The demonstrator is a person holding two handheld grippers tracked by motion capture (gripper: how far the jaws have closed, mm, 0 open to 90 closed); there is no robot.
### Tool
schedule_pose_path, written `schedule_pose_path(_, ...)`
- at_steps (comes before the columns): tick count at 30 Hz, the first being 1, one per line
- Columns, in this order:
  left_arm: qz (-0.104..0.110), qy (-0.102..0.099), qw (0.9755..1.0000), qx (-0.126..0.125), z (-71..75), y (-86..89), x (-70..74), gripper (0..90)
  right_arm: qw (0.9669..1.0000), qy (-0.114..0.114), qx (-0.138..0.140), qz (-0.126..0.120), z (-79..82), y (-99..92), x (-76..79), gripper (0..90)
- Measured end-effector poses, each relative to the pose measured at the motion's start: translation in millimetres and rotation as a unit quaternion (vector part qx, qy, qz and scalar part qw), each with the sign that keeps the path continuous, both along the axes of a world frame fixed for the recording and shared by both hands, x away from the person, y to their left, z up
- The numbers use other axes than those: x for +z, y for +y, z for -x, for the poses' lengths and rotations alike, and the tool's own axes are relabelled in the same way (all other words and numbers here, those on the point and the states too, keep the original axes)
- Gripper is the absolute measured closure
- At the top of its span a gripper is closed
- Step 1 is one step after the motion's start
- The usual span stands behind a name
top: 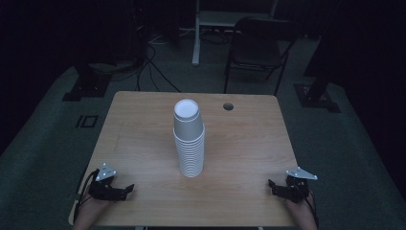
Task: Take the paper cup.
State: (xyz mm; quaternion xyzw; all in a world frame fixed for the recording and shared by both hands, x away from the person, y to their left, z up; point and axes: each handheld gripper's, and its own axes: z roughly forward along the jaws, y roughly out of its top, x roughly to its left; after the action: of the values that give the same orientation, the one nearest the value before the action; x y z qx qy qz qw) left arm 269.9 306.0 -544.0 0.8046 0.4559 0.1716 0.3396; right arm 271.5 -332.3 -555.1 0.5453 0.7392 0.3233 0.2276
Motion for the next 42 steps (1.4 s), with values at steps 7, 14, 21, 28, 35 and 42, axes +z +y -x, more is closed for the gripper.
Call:
schedule_pose_path(7,0.006,-0.008,0.9999,-0.012,-2.9,-8.2,7.1,0.9,1.0000,0.000,0.000,0.000,0.0,0.0,0.0,10.5)
schedule_pose_path(14,0.015,-0.005,0.9996,-0.022,-5.9,-13.6,9.8,0.9,1.0000,0.000,0.000,0.000,0.0,0.0,0.0,10.5)
schedule_pose_path(21,0.033,-0.003,0.9989,-0.034,-8.1,-18.9,16.9,0.9,1.0000,0.000,0.001,0.001,0.0,0.1,0.0,10.5)
schedule_pose_path(28,0.025,-0.018,0.9981,-0.053,-10.1,-29.5,31.4,0.9,1.0000,0.000,0.001,0.001,0.0,0.0,0.0,10.5)
schedule_pose_path(35,0.016,-0.040,0.9968,-0.067,-11.1,-41.5,49.1,0.9,1.0000,0.000,0.001,0.001,0.0,0.0,0.0,10.5)
schedule_pose_path(42,0.020,-0.057,0.9943,-0.087,-10.7,-55.1,64.2,1.0,1.0000,0.000,0.001,0.000,0.0,0.1,0.0,10.5)
